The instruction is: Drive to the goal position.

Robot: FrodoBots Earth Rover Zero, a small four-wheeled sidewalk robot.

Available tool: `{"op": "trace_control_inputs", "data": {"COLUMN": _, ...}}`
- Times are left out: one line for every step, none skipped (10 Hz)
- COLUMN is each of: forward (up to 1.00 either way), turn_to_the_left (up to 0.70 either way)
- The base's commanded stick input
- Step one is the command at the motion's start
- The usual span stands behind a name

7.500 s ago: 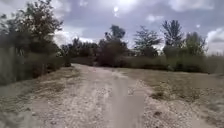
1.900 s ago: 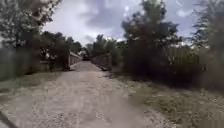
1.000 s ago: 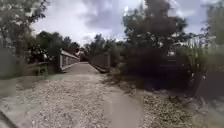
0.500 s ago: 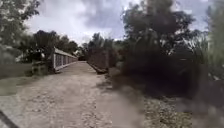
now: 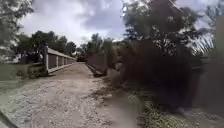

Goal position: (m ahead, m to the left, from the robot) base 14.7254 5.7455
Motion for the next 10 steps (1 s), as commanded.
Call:
{"op": "trace_control_inputs", "data": {"forward": 0.85, "turn_to_the_left": 0.0}}
{"op": "trace_control_inputs", "data": {"forward": 0.85, "turn_to_the_left": 0.0}}
{"op": "trace_control_inputs", "data": {"forward": 0.85, "turn_to_the_left": 0.0}}
{"op": "trace_control_inputs", "data": {"forward": 0.85, "turn_to_the_left": 0.0}}
{"op": "trace_control_inputs", "data": {"forward": 0.85, "turn_to_the_left": 0.0}}
{"op": "trace_control_inputs", "data": {"forward": 0.85, "turn_to_the_left": 0.0}}
{"op": "trace_control_inputs", "data": {"forward": 0.85, "turn_to_the_left": 0.0}}
{"op": "trace_control_inputs", "data": {"forward": 0.85, "turn_to_the_left": 0.0}}
{"op": "trace_control_inputs", "data": {"forward": 0.85, "turn_to_the_left": 0.0}}
{"op": "trace_control_inputs", "data": {"forward": 0.82, "turn_to_the_left": 0.0}}
